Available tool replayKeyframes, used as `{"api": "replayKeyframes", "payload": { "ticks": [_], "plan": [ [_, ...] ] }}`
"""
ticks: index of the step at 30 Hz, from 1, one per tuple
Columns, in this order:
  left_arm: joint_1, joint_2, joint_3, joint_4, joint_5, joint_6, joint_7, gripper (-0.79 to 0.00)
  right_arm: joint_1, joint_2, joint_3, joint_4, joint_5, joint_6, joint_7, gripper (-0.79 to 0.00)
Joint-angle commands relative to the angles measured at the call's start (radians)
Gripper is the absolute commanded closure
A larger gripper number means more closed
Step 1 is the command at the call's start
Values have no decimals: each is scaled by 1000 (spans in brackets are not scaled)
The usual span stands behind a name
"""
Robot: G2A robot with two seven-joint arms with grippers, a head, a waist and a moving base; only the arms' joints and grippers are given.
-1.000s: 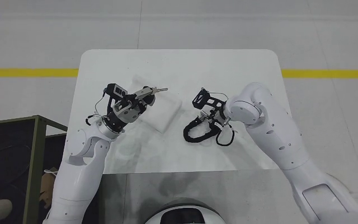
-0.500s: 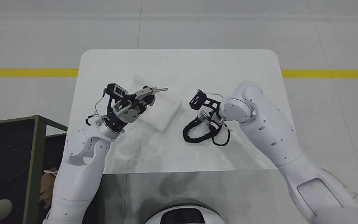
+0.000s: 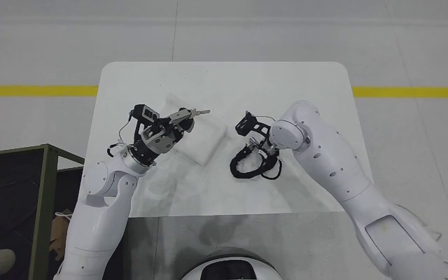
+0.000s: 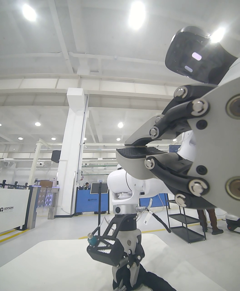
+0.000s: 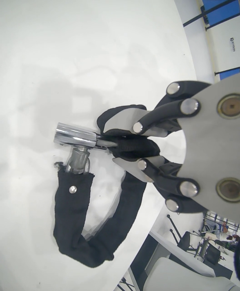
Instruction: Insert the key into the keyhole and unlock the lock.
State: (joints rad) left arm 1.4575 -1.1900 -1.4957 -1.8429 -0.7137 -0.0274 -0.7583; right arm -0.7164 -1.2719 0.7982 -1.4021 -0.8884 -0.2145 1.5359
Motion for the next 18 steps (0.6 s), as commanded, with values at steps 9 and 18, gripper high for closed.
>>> {"api": "replayKeyframes", "payload": {
  "ticks": [9, 18],
  "plan": [
    [0, 0, 0, 0, 0, 0, 0, 0, -21, -1, 104, -33, 13, 25, -41, 0],
    [0, 0, 0, 0, 0, 0, 0, 0, -105, 25, 310, -86, 129, 11, -187, 0]
  ]
}}
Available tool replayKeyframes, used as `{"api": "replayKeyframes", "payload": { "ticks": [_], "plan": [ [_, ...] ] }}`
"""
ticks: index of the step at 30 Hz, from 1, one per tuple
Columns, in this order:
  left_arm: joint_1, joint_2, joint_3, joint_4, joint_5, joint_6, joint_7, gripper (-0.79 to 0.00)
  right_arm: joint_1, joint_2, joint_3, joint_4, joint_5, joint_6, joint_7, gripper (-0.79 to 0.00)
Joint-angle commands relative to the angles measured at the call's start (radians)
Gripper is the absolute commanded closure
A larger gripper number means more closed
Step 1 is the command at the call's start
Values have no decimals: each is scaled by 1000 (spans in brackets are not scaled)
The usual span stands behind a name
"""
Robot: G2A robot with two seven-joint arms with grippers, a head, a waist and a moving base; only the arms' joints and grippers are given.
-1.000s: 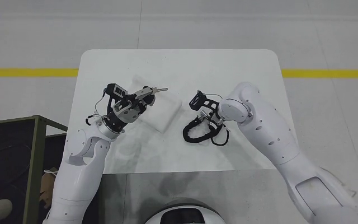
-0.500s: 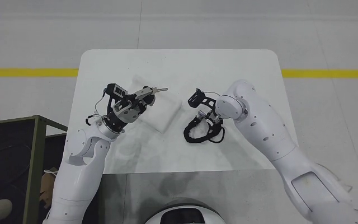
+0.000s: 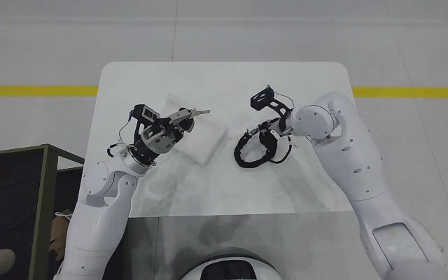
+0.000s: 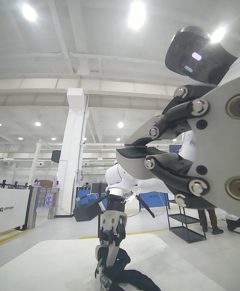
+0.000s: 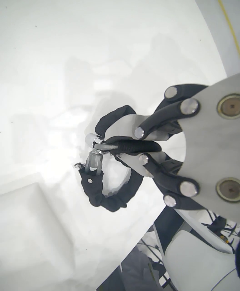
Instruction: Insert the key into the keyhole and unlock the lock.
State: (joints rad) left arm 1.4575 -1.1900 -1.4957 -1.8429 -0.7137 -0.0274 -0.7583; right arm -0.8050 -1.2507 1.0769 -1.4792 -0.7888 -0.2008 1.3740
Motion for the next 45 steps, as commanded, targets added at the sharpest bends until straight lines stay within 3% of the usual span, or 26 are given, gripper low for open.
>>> {"api": "replayKeyframes", "payload": {
  "ticks": [1, 12, 22, 33, 40, 45],
  "plan": [
    [0, 0, 0, 0, 0, 0, 0, 0, -28, 7, 56, -16, 50, -9, -46, 0],
    [0, 0, 0, 0, 0, 0, 0, 0, -178, 36, 291, -55, 465, -205, -284, 0],
    [0, 0, 0, 0, 0, 0, 0, 0, -229, 48, 334, 24, 905, -406, -298, 0],
    [0, 0, 0, 0, 0, 0, 0, 0, -200, 38, 225, 109, 1223, -390, -211, 0],
    [0, 0, 0, 0, 0, 0, 0, 0, -197, 19, 151, 156, 1455, -327, -172, 0],
    [0, 0, 0, 0, 0, 0, 0, 0, -181, 16, 130, 157, 1437, -311, -143, 0]
  ]
}}
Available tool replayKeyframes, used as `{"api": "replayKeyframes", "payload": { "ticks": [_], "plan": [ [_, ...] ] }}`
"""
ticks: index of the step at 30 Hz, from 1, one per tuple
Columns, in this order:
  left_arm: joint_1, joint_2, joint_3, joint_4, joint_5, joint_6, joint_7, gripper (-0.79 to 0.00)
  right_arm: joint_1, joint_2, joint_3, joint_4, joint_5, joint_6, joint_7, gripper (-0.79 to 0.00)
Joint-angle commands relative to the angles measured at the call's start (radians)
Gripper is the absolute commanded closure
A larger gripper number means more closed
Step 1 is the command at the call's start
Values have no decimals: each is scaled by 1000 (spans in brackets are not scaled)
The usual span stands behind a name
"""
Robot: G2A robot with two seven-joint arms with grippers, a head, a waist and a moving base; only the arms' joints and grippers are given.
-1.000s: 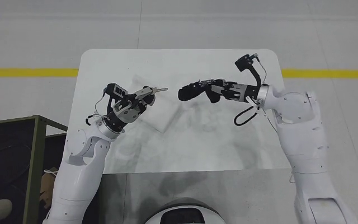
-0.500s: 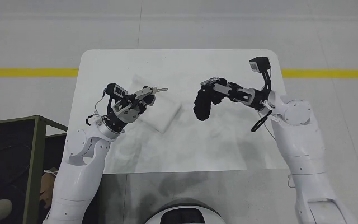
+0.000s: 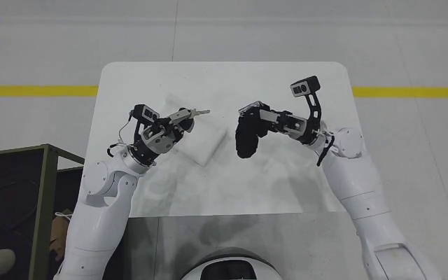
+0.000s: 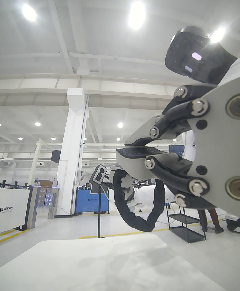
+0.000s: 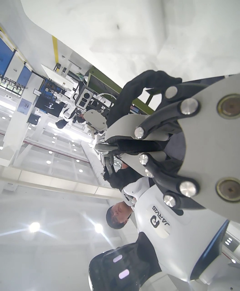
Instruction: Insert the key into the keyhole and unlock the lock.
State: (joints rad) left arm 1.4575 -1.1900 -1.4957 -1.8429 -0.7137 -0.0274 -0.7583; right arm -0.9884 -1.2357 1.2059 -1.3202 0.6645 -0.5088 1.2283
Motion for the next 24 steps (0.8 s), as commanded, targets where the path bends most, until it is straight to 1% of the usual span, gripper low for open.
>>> {"api": "replayKeyframes", "payload": {
  "ticks": [1, 5, 7, 8, 11, 13, 15, 16, 17, 19, 21, 24],
  "plan": [
    [0, 0, 0, 0, 0, 0, 0, 0, 2, 1, 1, -1, -16, -4, 3, 0],
    [0, 0, 0, 0, 0, 0, 0, 0, 2, 1, 1, -1, -16, -4, 3, 0],
    [45, 1, -1, -41, 66, -30, 9, 0, -15, 1, 3, -17, -23, -11, -13, 0],
    [56, -1, 2, -55, 72, -46, 16, 0, -39, 2, 9, -43, -43, -24, -53, 0],
    [76, -9, 21, -80, 56, -116, 60, 0, -75, 0, 6, -91, -79, -17, -136, 0],
    [87, -13, 29, -84, 116, -199, 97, 0, -87, -3, -1, -104, -86, -13, -186, 0],
    [103, -18, 43, -81, 198, -276, 167, 0, -92, -6, -7, -112, -105, -20, -225, 0],
    [111, -22, 56, -80, 216, -294, 200, 0, -95, -8, -9, -113, -105, -25, -247, 0],
    [116, -25, 65, -79, 240, -305, 235, 0, -97, -9, -13, -114, -111, -27, -265, 0],
    [121, -30, 88, -82, 267, -311, 275, 0, -98, -12, -20, -115, -125, -36, -294, 0],
    [121, -33, 95, -85, 304, -319, 310, 0, -97, -15, -31, -115, -136, -41, -304, 0],
    [118, -35, 101, -82, 327, -313, 332, 0, -98, -19, -42, -118, -149, -54, -320, 0]
  ]
}}
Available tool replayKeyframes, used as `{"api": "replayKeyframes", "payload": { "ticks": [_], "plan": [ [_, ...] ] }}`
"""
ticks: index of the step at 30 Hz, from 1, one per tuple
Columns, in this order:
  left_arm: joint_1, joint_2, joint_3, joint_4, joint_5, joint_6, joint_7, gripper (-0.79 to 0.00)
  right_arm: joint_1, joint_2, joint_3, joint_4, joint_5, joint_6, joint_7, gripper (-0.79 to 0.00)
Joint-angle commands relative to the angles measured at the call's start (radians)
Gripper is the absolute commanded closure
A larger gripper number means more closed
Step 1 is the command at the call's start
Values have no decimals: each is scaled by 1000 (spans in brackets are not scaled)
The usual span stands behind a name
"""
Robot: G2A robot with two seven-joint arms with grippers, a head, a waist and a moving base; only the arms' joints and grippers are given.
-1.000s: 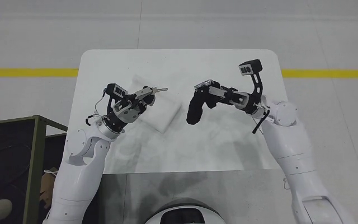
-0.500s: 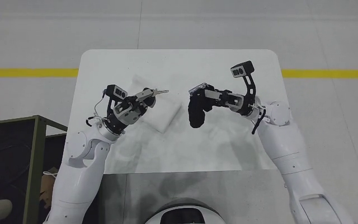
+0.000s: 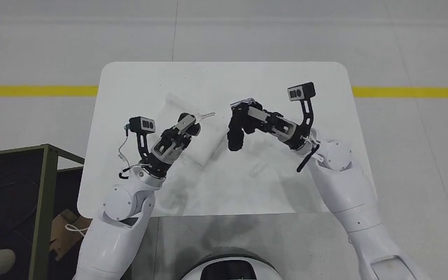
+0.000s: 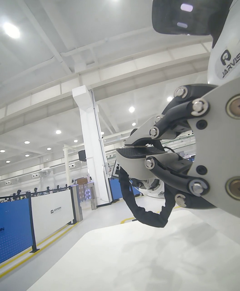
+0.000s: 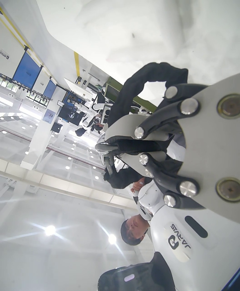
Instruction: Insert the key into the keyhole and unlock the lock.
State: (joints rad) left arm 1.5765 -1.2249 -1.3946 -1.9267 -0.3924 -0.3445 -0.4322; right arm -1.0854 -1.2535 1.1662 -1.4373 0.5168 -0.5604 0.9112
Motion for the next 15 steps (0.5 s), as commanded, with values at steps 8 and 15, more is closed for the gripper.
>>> {"api": "replayKeyframes", "payload": {
  "ticks": [8, 15],
  "plan": [
    [-14, -8, 16, 13, 30, 40, 29, 0, 3, -7, -24, 1, -50, -26, -26, 0],
    [-18, -12, 19, 17, 50, 44, 23, 0, 1, -10, -32, 2, -67, -28, -32, 0]
  ]
}}
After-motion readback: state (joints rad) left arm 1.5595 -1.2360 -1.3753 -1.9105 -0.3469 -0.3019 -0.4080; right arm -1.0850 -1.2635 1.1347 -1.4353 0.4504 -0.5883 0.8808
